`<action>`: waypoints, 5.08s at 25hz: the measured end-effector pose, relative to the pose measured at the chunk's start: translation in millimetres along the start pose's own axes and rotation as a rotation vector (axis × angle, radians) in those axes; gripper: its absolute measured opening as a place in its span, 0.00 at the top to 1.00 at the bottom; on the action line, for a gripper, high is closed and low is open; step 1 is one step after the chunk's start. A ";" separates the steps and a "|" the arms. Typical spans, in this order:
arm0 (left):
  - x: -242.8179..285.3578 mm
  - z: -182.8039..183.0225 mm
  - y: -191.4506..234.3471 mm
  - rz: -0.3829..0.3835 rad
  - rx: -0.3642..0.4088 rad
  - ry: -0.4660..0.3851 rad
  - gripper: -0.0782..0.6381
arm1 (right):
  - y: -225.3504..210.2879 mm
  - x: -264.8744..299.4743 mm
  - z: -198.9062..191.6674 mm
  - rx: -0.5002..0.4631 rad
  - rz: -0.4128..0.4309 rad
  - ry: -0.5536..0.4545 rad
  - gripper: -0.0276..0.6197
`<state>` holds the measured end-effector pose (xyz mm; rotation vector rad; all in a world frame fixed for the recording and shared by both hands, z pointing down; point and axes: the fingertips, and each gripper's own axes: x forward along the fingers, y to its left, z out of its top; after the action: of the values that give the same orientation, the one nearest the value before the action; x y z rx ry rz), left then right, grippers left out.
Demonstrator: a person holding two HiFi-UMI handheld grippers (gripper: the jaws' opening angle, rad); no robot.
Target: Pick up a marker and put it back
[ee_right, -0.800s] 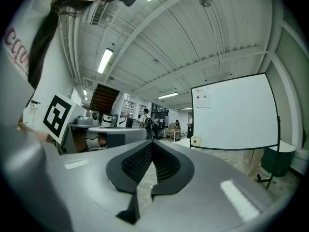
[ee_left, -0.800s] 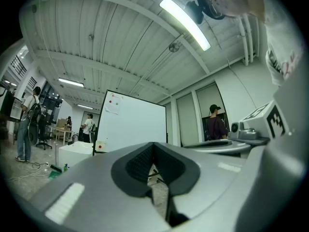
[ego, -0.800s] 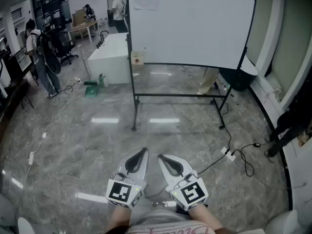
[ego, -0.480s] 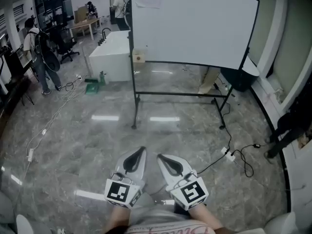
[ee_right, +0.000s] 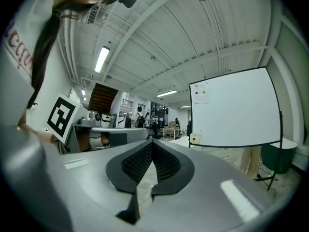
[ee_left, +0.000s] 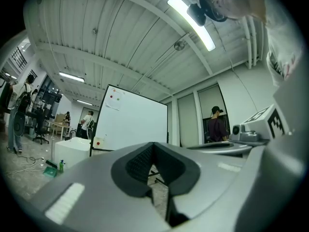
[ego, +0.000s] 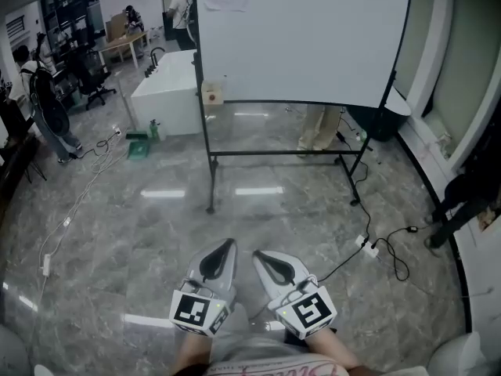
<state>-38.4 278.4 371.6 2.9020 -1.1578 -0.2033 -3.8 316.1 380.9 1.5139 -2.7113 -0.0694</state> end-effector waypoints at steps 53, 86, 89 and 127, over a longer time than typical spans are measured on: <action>417.2 -14.4 334.5 -0.017 0.012 0.001 0.89 | -340.0 428.7 -4.4 0.000 -0.015 0.044 0.95; 517.0 -31.4 453.0 -0.036 -0.048 0.049 0.89 | -441.2 583.8 -70.4 0.209 -0.088 0.199 0.83; 517.0 -27.0 454.2 -0.029 -0.043 0.036 0.89 | -440.7 583.2 -59.8 0.196 -0.077 0.170 0.86; 503.3 6.3 458.2 0.028 -0.001 -0.073 0.89 | -426.4 579.3 -48.9 0.217 -0.028 0.106 0.86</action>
<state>8.5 -399.5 333.3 2.8984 -1.2073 -0.3114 57.3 -401.7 411.1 1.5579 -2.6867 0.3050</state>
